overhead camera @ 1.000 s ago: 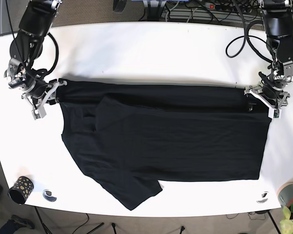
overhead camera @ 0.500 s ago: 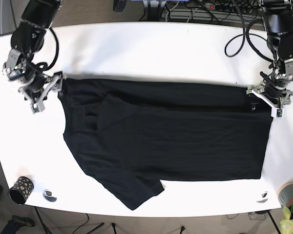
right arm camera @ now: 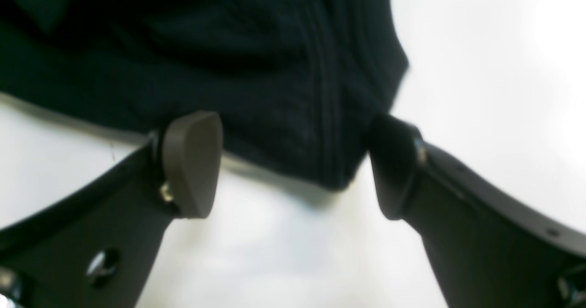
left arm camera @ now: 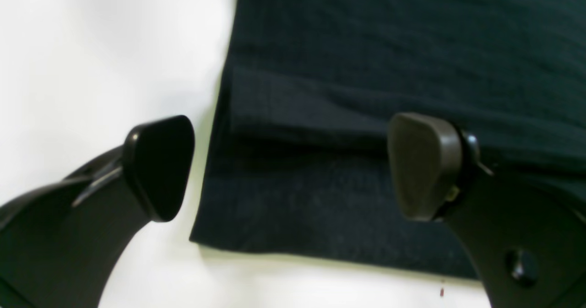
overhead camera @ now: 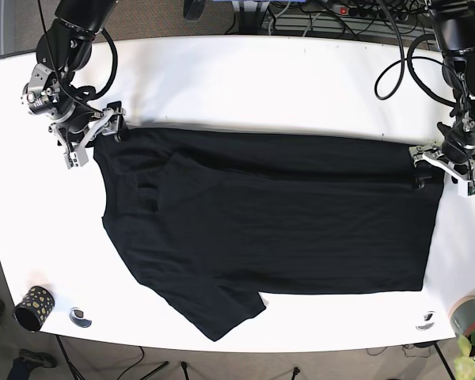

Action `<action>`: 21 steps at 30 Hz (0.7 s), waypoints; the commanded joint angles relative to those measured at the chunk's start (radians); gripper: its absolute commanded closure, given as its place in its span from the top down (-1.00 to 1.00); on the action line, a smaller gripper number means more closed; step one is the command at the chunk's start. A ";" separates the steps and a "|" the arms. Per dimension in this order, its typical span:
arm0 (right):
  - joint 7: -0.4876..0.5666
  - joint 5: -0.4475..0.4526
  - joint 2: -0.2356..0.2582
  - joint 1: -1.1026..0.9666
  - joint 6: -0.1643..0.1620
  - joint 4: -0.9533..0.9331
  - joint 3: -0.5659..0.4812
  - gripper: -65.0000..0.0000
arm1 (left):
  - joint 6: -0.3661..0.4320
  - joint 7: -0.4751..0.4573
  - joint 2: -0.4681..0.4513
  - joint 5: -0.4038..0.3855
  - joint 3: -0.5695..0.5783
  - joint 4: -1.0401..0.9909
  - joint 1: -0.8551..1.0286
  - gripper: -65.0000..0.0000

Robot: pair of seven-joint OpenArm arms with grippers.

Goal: Fold the T-shirt properly
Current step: 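Regrasp the folded edge with both grippers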

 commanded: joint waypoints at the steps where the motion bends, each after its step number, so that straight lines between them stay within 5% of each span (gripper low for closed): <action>1: 0.032 0.008 0.019 0.022 0.001 -0.033 0.003 0.46 | -0.005 -0.023 -0.018 -0.006 -0.004 0.014 -0.007 1.00; 10: 0.041 0.008 0.021 0.029 0.001 -0.099 0.004 0.37 | -0.005 -0.030 -0.038 -0.006 -0.004 -0.068 -0.003 1.00; 17: 0.041 0.008 0.015 0.029 0.001 -0.099 0.001 -0.56 | -0.005 -0.031 -0.038 -0.006 -0.004 -0.101 -0.002 1.00; 21: 0.041 0.010 0.013 0.029 0.001 -0.099 0.001 -0.89 | -0.005 -0.031 -0.038 -0.005 -0.003 -0.104 -0.002 1.00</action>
